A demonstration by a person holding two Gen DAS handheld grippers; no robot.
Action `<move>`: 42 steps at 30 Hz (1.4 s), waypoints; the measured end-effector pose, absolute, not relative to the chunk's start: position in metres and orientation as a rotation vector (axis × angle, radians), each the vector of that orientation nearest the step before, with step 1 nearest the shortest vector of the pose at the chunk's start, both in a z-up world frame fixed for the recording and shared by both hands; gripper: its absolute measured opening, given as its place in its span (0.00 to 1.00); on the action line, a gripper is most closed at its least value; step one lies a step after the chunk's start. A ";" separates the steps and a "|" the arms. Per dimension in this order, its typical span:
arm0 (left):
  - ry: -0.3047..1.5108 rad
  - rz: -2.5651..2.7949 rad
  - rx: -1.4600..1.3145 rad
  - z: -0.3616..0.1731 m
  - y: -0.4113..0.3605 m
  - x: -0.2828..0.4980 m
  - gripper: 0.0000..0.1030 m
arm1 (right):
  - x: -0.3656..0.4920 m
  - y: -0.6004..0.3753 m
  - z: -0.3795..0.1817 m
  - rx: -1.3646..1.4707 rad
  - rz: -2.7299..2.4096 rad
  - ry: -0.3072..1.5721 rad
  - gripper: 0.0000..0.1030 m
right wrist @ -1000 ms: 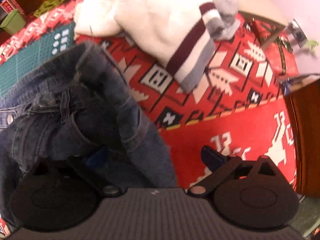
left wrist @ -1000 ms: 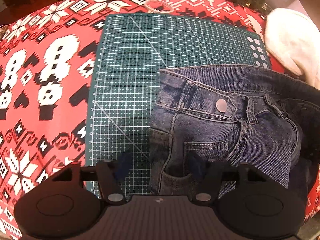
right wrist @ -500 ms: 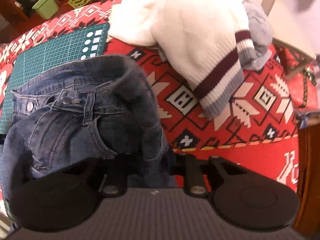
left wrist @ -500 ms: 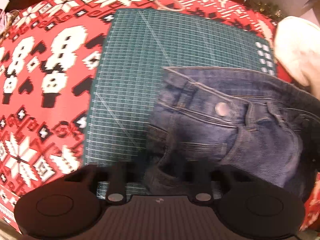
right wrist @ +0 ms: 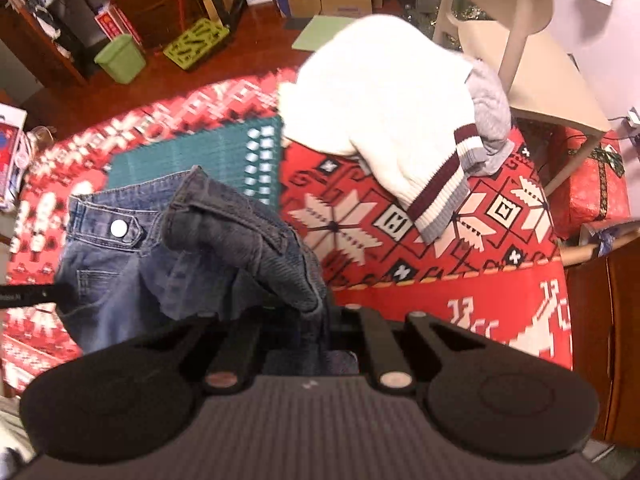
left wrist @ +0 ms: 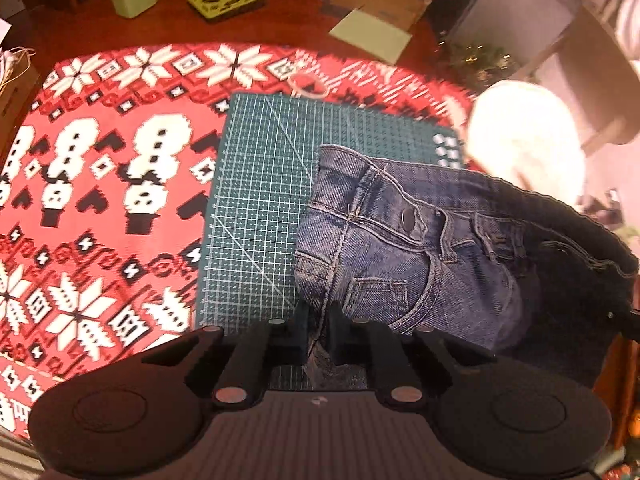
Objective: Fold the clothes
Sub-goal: 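Lower the held shorts onto the green cutting mat with both grippers, then lay the shorts flat on the mat and open both grippers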
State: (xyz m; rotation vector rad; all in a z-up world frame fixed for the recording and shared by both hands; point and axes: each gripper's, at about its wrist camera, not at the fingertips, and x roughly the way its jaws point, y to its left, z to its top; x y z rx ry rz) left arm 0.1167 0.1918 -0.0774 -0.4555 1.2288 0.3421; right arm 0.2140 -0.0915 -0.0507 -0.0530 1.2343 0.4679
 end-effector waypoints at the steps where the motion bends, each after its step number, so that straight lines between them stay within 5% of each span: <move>1: 1.221 0.324 -0.457 -0.067 0.194 0.109 0.09 | 0.208 -0.089 -0.040 -0.043 0.463 1.230 0.09; 11: 1.135 0.218 -0.413 0.020 0.218 0.041 0.08 | 0.134 -0.068 0.056 -0.021 0.448 1.192 0.09; 27: 1.160 0.244 -0.517 0.096 0.237 -0.039 0.08 | 0.066 -0.036 0.129 0.031 0.541 1.286 0.09; 42: 1.176 0.344 -0.458 -0.025 0.298 0.057 0.08 | 0.188 0.007 0.002 0.031 0.544 1.291 0.09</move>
